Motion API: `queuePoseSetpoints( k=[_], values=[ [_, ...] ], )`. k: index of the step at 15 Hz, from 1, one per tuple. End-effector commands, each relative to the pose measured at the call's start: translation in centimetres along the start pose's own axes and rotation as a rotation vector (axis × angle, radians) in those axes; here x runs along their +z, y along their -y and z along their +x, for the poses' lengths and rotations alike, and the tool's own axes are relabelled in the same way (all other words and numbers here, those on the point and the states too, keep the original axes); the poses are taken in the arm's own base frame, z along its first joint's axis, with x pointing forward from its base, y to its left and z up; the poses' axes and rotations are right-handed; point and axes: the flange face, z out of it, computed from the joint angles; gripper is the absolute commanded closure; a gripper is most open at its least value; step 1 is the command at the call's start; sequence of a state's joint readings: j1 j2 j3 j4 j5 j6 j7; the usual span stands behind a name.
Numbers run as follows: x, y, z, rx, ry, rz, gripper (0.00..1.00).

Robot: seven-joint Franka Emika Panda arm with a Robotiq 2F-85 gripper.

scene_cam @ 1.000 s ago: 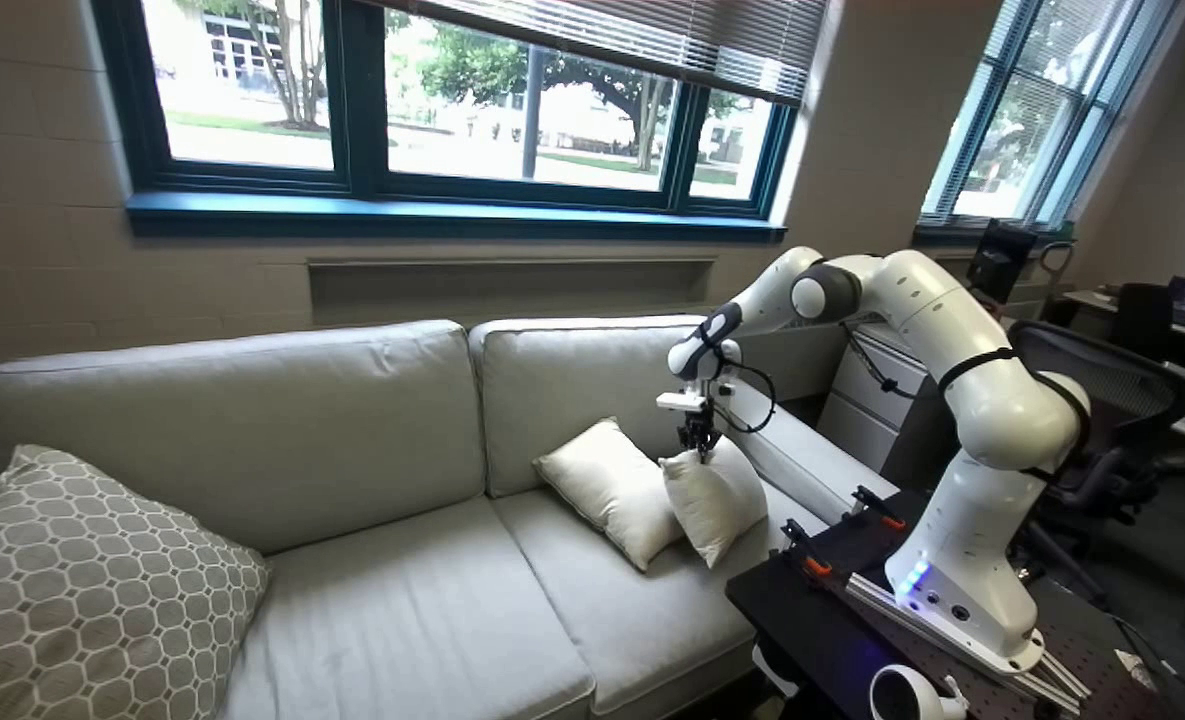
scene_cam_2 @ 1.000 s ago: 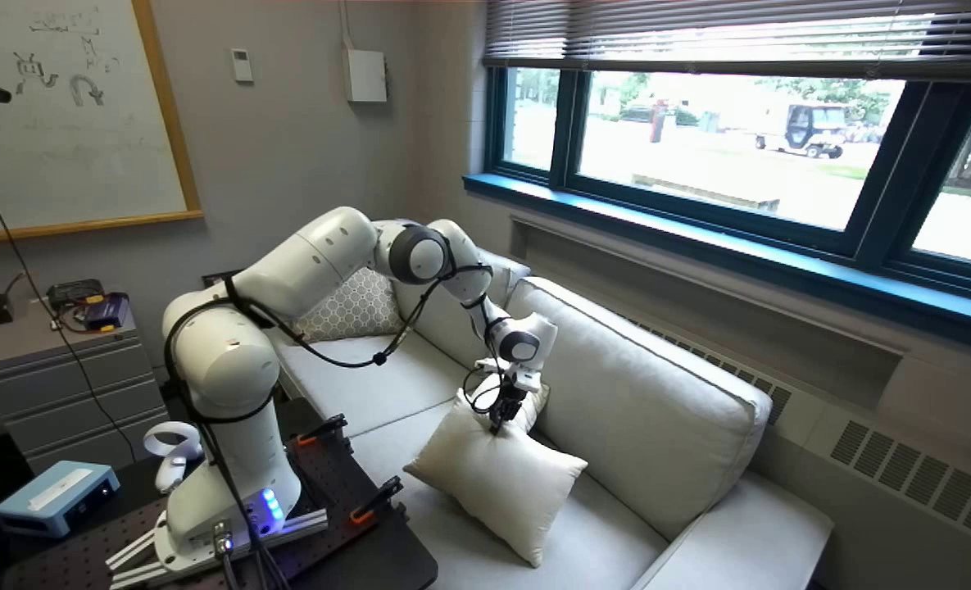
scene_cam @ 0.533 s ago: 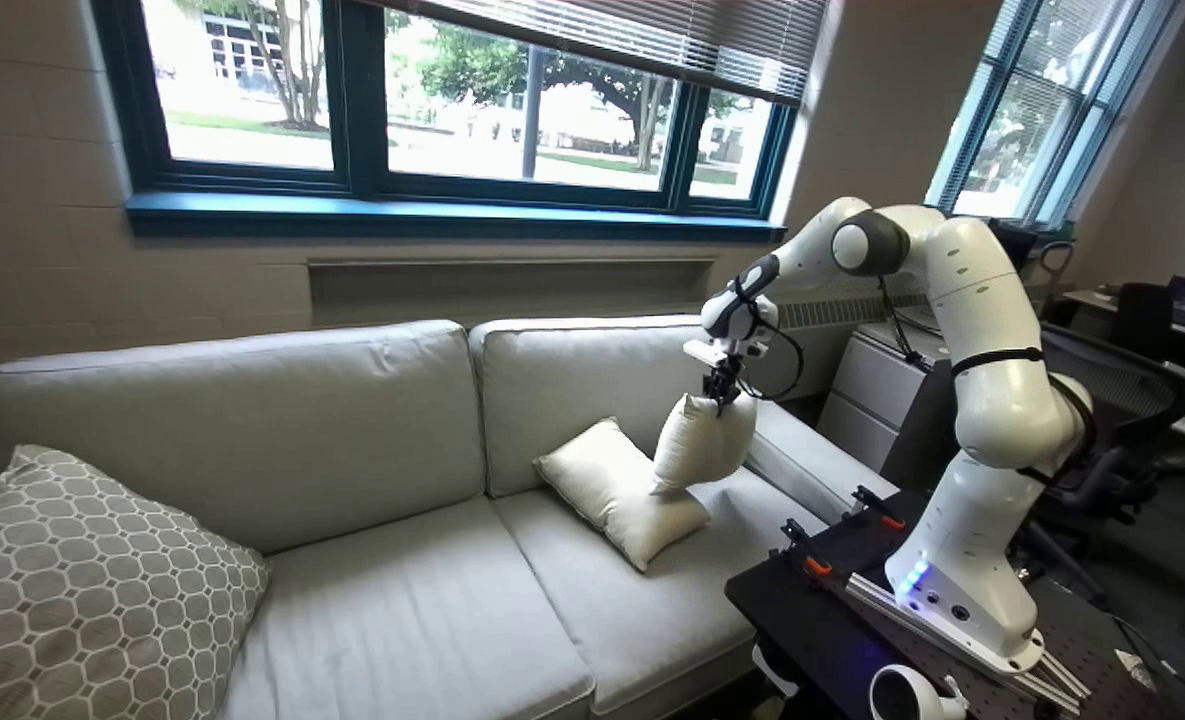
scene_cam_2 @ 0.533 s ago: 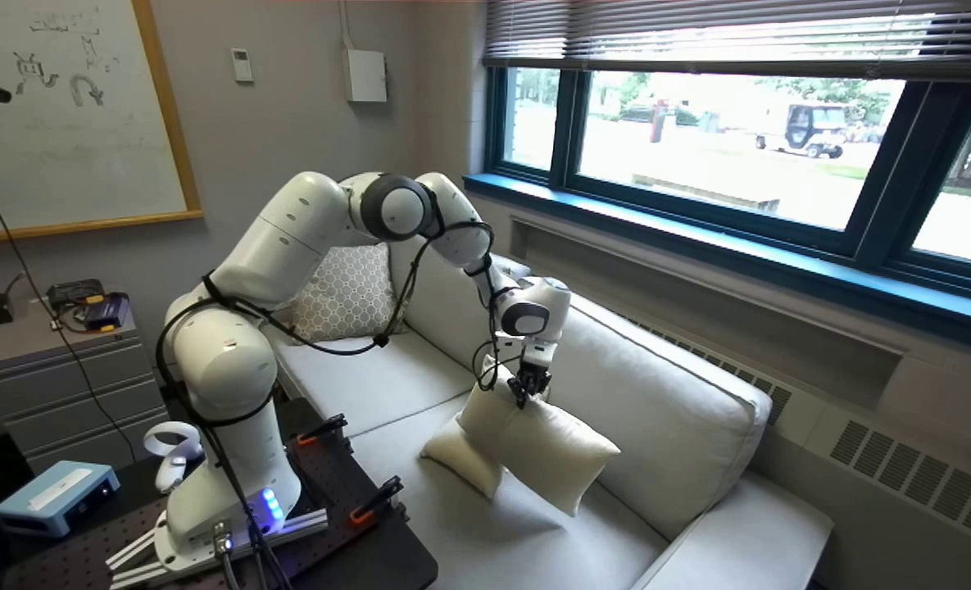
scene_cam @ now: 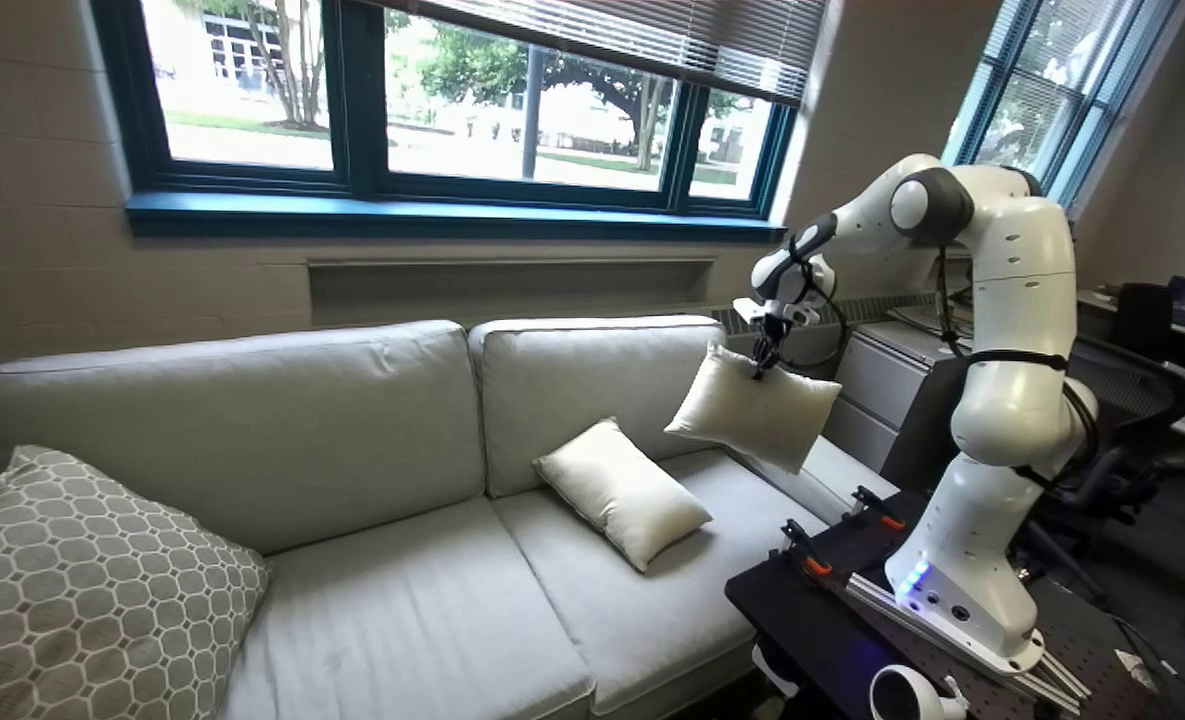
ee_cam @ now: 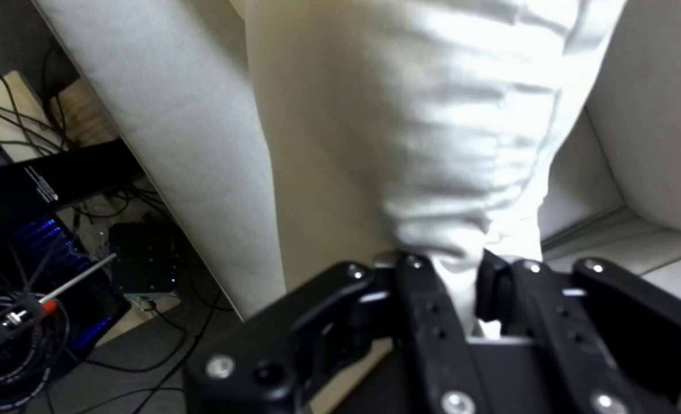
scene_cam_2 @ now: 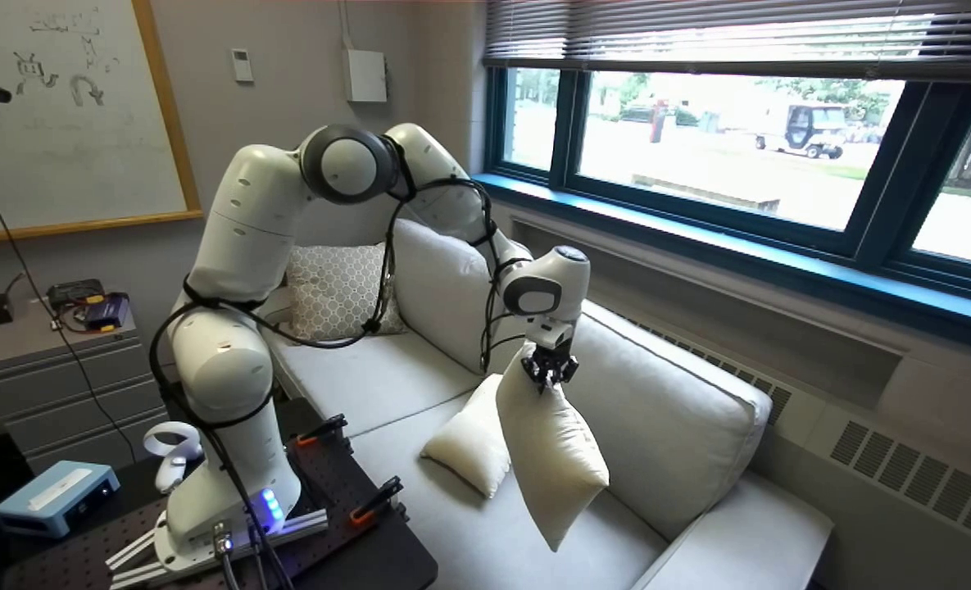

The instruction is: Arrange the two small pillows against the right armrest of the sofa

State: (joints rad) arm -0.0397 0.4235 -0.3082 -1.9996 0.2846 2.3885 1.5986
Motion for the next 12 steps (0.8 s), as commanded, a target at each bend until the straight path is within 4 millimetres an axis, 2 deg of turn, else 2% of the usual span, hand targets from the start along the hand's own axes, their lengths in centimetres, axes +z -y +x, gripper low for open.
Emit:
queuePoseSetpoints(
  k=[1,4,8,12],
  values=[
    [-2.4,0.4,1.4,0.194,0.042,-0.014,0.91],
    [-0.4,1.8,1.7,0.343,0.080,-0.064,0.91],
    [4.9,3.9,2.7,0.551,0.090,-0.123,0.91],
    [9.9,4.6,6.0,0.761,0.053,-0.174,0.91]
  ],
)
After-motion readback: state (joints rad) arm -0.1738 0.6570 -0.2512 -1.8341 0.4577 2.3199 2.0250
